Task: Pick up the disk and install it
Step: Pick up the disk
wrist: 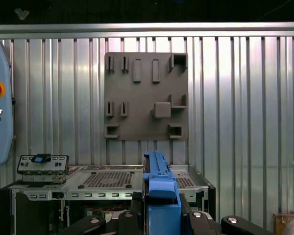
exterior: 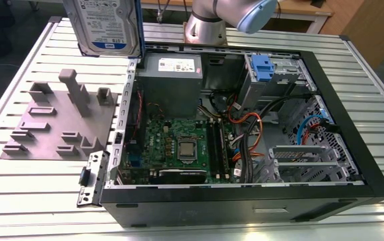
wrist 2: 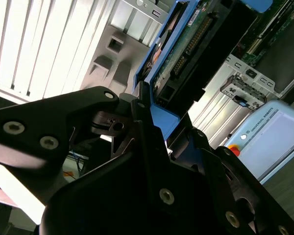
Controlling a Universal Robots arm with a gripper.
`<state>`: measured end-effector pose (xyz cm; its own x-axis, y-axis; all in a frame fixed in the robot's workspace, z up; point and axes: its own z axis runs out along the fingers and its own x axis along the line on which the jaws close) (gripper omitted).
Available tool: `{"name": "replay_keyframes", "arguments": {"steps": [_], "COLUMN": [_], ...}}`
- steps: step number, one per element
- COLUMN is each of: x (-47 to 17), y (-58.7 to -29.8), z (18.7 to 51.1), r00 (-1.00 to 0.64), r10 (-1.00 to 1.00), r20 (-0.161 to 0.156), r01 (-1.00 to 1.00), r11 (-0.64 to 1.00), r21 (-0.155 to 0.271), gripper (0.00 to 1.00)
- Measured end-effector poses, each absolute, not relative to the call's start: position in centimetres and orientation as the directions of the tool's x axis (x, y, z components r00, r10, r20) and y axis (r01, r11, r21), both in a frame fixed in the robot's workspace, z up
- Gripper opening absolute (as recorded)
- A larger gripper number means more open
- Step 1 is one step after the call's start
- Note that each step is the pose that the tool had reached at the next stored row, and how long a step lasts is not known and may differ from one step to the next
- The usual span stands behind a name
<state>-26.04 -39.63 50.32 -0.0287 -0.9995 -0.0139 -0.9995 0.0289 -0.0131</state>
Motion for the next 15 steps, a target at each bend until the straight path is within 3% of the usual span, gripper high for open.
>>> {"name": "replay_keyframes", "arguments": {"steps": [15], "x": [-25.62], "y": [-39.71], "z": [50.32], "r00": [-0.029], "r10": [-0.999], "r20": [-0.014], "r01": [-0.999], "r11": [0.029], "r21": [-0.013], "gripper": [0.36]}}
